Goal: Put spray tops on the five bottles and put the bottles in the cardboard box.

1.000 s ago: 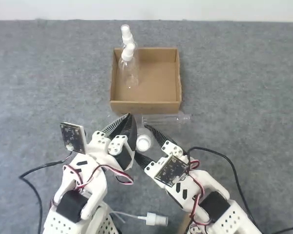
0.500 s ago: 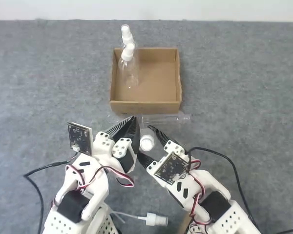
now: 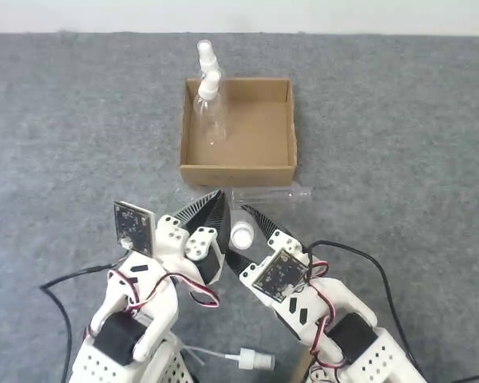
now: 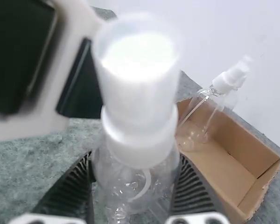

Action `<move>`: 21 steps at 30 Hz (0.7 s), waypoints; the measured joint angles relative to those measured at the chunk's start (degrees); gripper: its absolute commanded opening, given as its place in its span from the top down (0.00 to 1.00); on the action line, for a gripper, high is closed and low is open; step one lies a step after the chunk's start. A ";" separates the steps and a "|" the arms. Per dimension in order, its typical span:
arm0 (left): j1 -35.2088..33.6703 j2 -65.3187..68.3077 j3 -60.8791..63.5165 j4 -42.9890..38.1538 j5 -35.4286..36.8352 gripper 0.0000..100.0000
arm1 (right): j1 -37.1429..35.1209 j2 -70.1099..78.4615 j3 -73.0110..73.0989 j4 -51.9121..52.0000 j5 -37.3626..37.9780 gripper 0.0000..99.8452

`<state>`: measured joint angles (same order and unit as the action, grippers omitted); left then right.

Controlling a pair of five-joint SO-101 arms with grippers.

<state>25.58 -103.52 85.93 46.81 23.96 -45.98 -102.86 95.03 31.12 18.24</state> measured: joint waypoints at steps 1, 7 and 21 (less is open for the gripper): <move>0.00 0.00 0.00 0.00 -0.44 0.99 | 0.00 0.00 0.00 0.00 -0.26 0.99; 0.00 0.00 0.00 0.00 -0.88 0.99 | 0.00 0.00 0.00 0.00 -0.53 0.99; -10.73 0.00 -2.55 0.00 -6.24 0.99 | -0.18 -0.09 0.00 0.00 -0.62 0.99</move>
<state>14.86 -103.52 83.38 46.81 17.71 -46.15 -102.95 95.03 31.12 17.63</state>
